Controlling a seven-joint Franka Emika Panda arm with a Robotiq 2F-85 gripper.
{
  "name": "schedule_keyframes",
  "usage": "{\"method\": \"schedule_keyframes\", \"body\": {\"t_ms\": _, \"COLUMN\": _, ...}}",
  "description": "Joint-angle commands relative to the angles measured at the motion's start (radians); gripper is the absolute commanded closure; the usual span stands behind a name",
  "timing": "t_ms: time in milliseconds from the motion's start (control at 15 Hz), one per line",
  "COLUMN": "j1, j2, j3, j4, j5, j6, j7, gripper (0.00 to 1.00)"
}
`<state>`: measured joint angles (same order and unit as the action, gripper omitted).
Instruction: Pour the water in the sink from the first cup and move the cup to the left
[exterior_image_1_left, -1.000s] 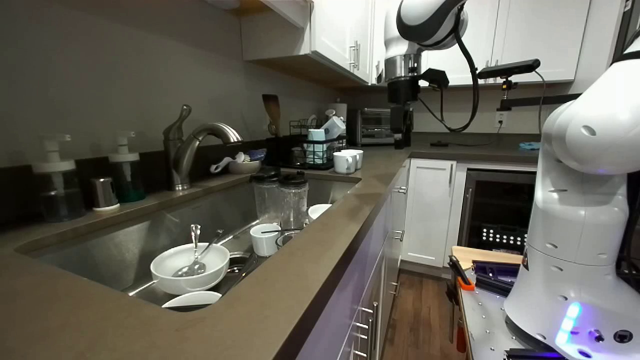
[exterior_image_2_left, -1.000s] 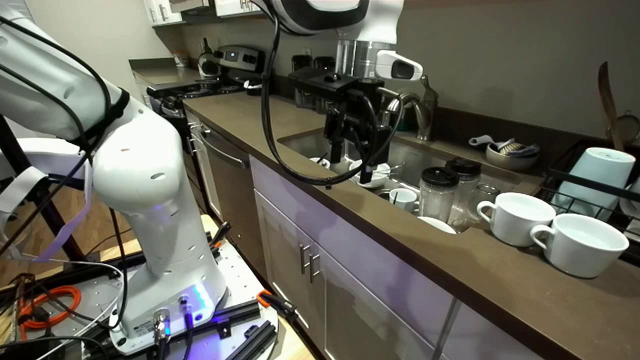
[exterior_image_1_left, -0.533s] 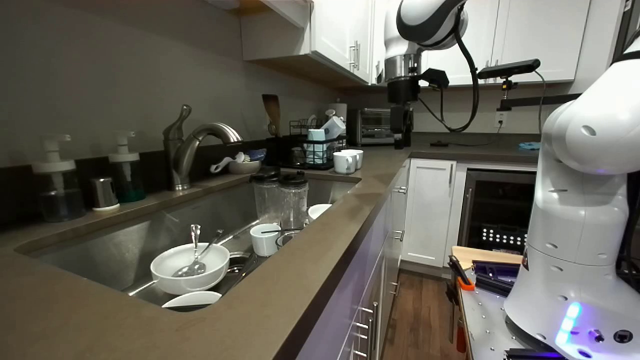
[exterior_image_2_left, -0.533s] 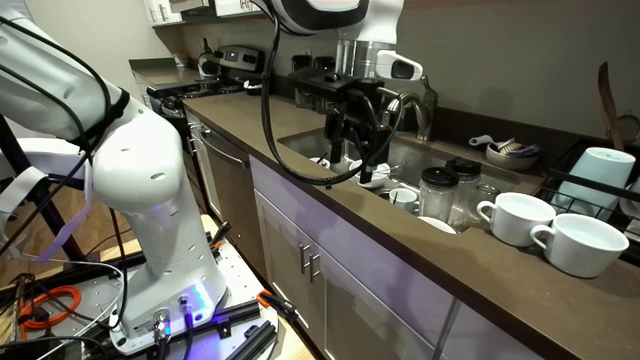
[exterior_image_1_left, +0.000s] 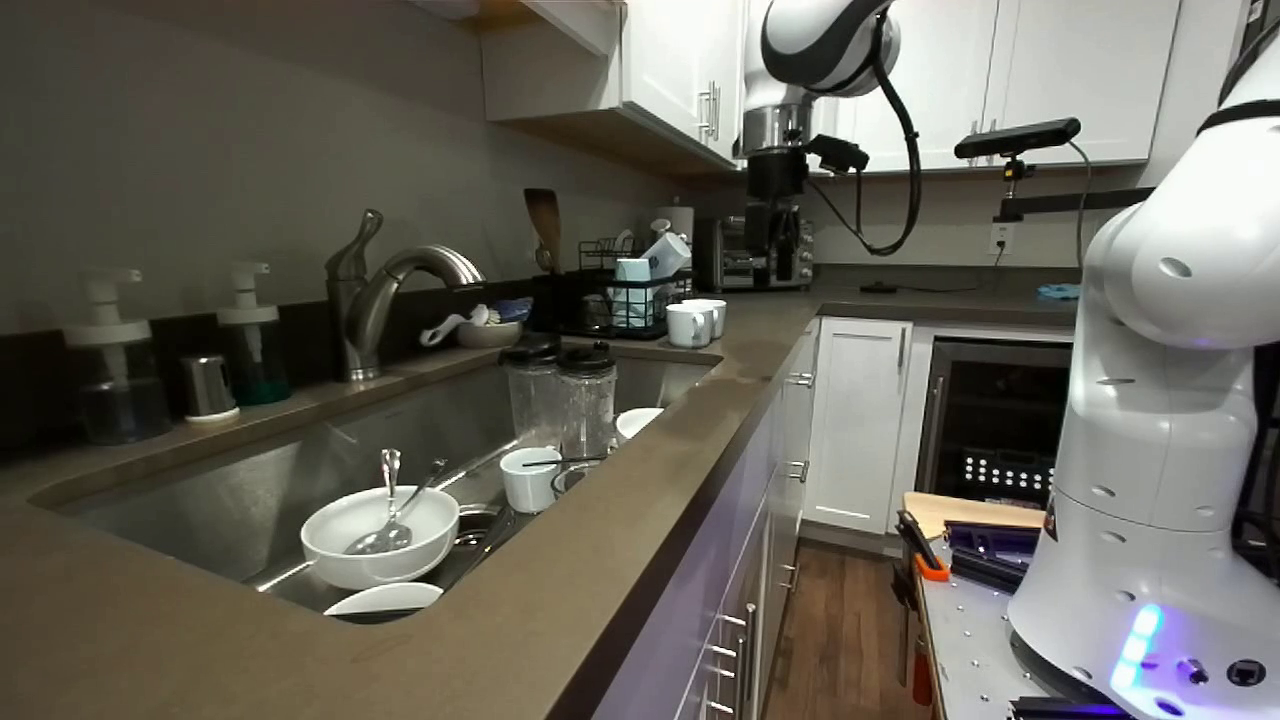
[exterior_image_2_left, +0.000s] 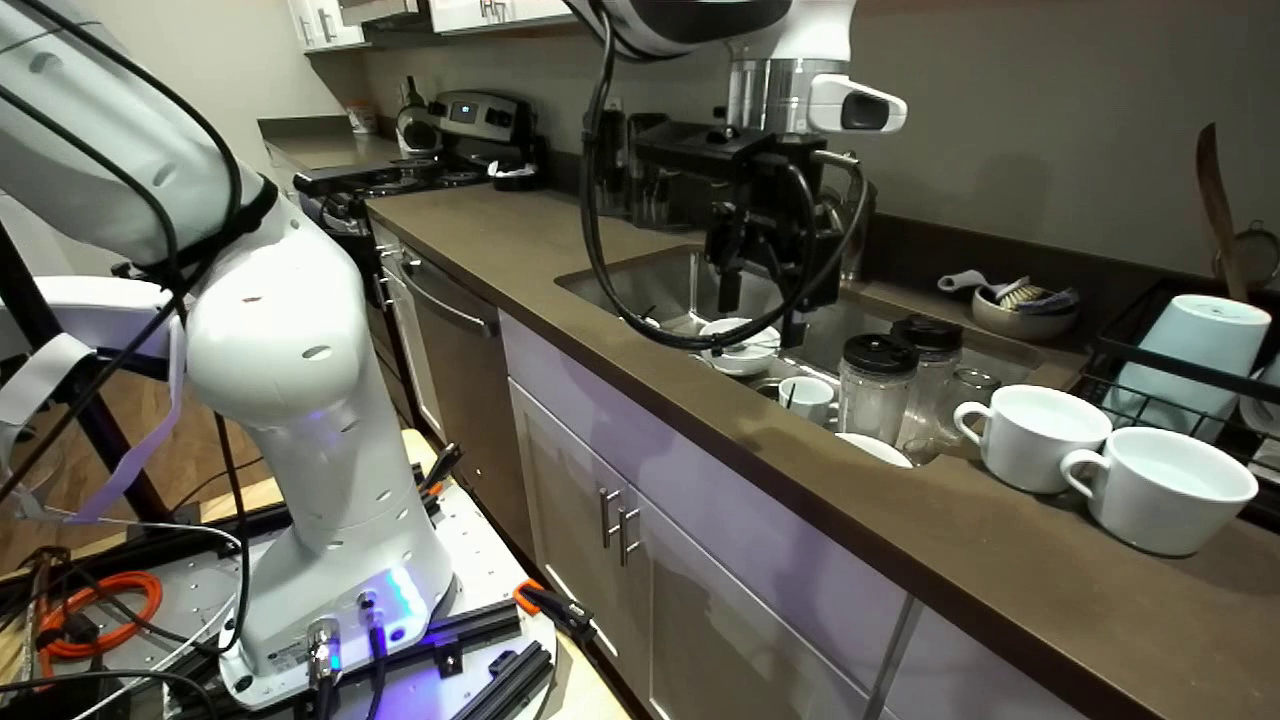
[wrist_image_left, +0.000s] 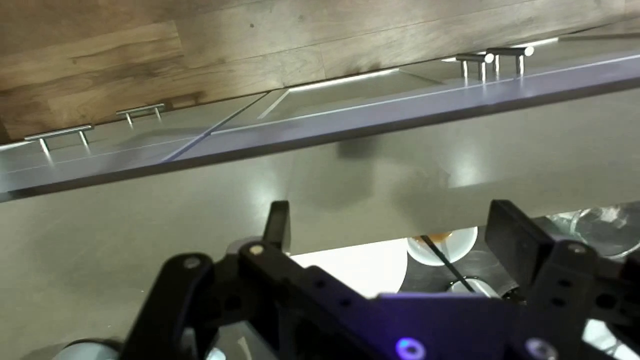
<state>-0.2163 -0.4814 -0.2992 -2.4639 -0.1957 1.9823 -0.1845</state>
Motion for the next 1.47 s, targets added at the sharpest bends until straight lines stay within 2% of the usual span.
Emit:
{"method": "schedule_keyframes", "body": {"t_ms": 0, "j1": -0.022, "j2": 0.178, "j3": 0.014, "j4": 0.124, "j5": 0.029, "j6": 0.027, "j7": 0.117, "gripper": 0.0}}
{"method": "schedule_keyframes", "body": {"t_ms": 333, "j1": -0.04, "j2": 0.279, "j3": -0.006, "j4": 0.182, "j5": 0.151, "j6": 0.013, "j7": 0.27, "gripper": 0.0}}
{"method": "schedule_keyframes", "body": {"t_ms": 400, "j1": -0.038, "j2": 0.278, "j3": -0.01, "j4": 0.194, "j5": 0.186, "j6": 0.013, "j7": 0.257, "gripper": 0.0}}
{"method": "schedule_keyframes", "body": {"t_ms": 467, "j1": -0.04, "j2": 0.258, "j3": 0.003, "j4": 0.158, "j5": 0.137, "j6": 0.022, "j7": 0.232, "gripper": 0.0}}
{"method": "schedule_keyframes", "body": {"t_ms": 733, "j1": -0.043, "j2": 0.271, "j3": 0.0, "j4": 0.173, "j5": 0.184, "j6": 0.034, "j7": 0.259, "gripper": 0.0}}
{"method": "schedule_keyframes", "body": {"t_ms": 1067, "j1": -0.05, "j2": 0.281, "j3": 0.024, "j4": 0.14, "j5": 0.163, "j6": 0.165, "j7": 0.408, "gripper": 0.0}}
{"method": "schedule_keyframes", "body": {"t_ms": 1267, "j1": -0.058, "j2": 0.293, "j3": 0.036, "j4": 0.11, "j5": 0.134, "j6": 0.284, "j7": 0.499, "gripper": 0.0}}
{"method": "schedule_keyframes", "body": {"t_ms": 1400, "j1": -0.073, "j2": 0.302, "j3": 0.047, "j4": 0.086, "j5": 0.073, "j6": 0.37, "j7": 0.577, "gripper": 0.0}}
